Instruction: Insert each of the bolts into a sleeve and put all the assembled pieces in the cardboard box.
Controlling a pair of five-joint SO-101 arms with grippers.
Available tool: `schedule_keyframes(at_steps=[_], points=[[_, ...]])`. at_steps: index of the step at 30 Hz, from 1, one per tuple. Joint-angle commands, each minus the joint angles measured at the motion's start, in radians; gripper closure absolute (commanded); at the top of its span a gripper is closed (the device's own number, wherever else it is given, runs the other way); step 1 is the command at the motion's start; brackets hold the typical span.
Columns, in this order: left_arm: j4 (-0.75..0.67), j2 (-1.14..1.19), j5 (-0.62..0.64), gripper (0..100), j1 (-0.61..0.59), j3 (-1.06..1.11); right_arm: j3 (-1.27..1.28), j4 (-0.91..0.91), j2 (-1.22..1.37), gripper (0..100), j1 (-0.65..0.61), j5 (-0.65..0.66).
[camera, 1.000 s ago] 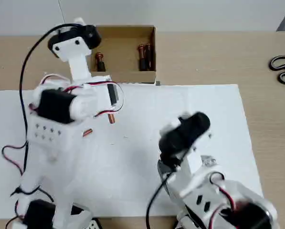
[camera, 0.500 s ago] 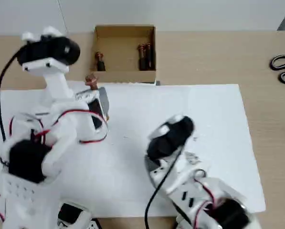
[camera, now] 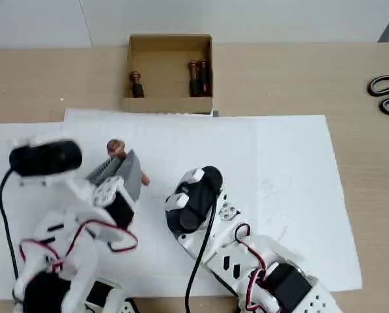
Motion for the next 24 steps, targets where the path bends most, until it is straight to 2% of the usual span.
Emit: schedule_keyframes(at_steps=[1, 6, 12, 20, 24], points=[[-0.035, -0.097, 0.006, 99, 0.003, 0.045, 0.000, -0.068, -0.002, 99.5, -0.010, 0.029], [-0.035, -0.120, 0.011, 99, 0.054, 0.073, 0.026, -0.084, -0.002, 99.5, -0.028, 0.028], [-0.035, -0.120, 0.104, 99, 0.158, 0.073, 0.064, -0.139, -0.002, 99.5, -0.053, 0.028], [-0.012, -0.120, 0.101, 99, 0.157, 0.073, 0.066, -0.128, -0.004, 99.5, -0.048, 0.029], [-0.014, -0.124, 0.026, 99, 0.153, 0.065, 0.066, -0.128, -0.004, 99.5, -0.048, 0.029]])
